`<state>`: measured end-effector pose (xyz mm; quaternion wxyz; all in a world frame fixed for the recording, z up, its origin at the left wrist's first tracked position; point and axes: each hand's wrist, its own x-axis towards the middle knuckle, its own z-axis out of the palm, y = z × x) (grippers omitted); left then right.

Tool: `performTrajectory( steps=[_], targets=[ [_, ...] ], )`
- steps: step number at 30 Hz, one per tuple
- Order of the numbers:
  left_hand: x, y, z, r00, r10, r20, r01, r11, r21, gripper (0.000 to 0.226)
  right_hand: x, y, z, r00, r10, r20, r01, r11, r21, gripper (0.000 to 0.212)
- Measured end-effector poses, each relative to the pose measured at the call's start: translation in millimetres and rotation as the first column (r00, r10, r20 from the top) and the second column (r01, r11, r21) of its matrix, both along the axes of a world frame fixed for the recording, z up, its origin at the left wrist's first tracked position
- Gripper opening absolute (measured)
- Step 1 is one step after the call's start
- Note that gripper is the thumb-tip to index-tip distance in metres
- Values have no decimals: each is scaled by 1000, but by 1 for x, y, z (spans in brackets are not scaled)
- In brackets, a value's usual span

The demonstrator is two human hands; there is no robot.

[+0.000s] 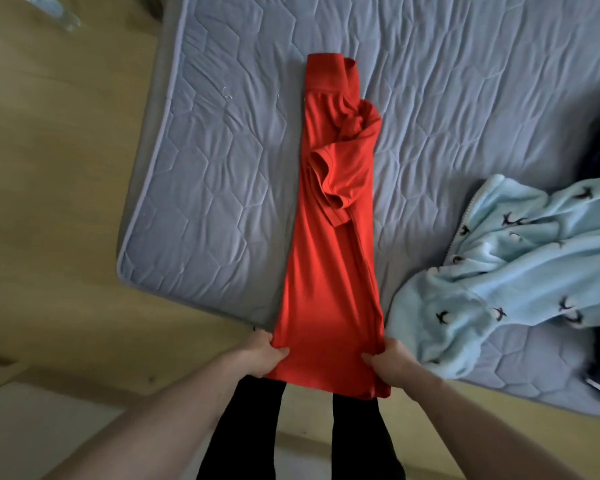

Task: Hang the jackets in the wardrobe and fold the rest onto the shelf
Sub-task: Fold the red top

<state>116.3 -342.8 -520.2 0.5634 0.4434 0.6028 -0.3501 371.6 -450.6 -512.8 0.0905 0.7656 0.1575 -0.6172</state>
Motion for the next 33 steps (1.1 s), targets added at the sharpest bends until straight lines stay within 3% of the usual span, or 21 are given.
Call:
performTrajectory(
  steps=[2,4,8,11,14,18,21,26,33],
  targets=[
    [-5,-4,11,997,81,4,-81,997,4,18,0,-5,16,999,-36,-19,36,999,-22,19],
    [-4,-3,22,981,184,54,-188,978,86,14,4,-2,29,995,-102,-10,102,995,21,26],
    [10,23,51,906,351,235,-410,866,285,31,23,36,58,899,-431,-83,438,878,190,48],
    [27,68,75,881,281,380,-424,825,374,15,43,84,75,806,-583,-105,582,747,321,19],
    [53,125,98,800,392,454,-556,769,315,18,64,138,87,673,-716,-184,732,611,300,18],
    [92,200,117,601,635,485,-773,615,153,23,92,210,95,517,-793,-322,852,439,285,49],
    [115,252,122,523,690,501,-815,577,56,24,107,259,100,444,-799,-406,890,339,306,37],
    [143,320,115,483,708,515,-832,554,18,21,113,329,98,495,-737,-460,865,367,343,28],
    [171,368,85,556,641,530,-803,580,141,19,112,383,66,532,-756,-380,832,386,399,20]
  ],
)
